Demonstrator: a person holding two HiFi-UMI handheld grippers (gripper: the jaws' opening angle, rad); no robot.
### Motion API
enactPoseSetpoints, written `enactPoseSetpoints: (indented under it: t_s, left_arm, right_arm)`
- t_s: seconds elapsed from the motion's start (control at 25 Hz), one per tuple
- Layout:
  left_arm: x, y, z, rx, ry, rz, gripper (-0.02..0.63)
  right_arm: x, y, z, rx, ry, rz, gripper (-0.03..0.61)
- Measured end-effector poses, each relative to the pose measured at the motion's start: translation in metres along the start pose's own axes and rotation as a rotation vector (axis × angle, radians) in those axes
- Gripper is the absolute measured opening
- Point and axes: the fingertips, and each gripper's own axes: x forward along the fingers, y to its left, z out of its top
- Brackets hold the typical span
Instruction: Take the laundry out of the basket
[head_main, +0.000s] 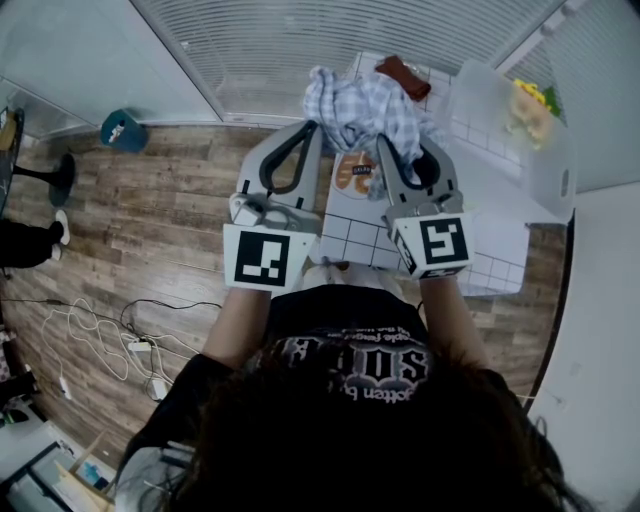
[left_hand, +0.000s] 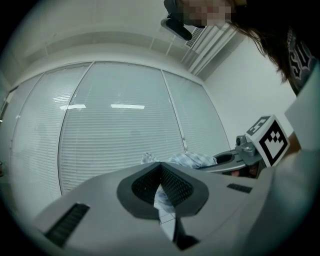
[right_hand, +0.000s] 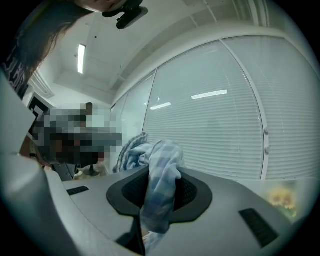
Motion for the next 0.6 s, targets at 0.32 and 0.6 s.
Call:
enactPoseSetpoints:
  t_s: [0.32, 0.6]
  left_arm:
    - [-0.0004, -0.0008, 0.0001, -0.003, 0.001, -0.007, 0.001]
    - [0.0017, -0.0036, 0.0019, -0.001, -0.002, -0.017, 0.002]
  right_arm:
    - [-0.0013, 0.0001, 0.0034, 0.003, -0.005, 0.000, 0.103]
    - [-0.0012, 0.0000, 0.0037, 0.001, 0.001, 0.009, 0.103]
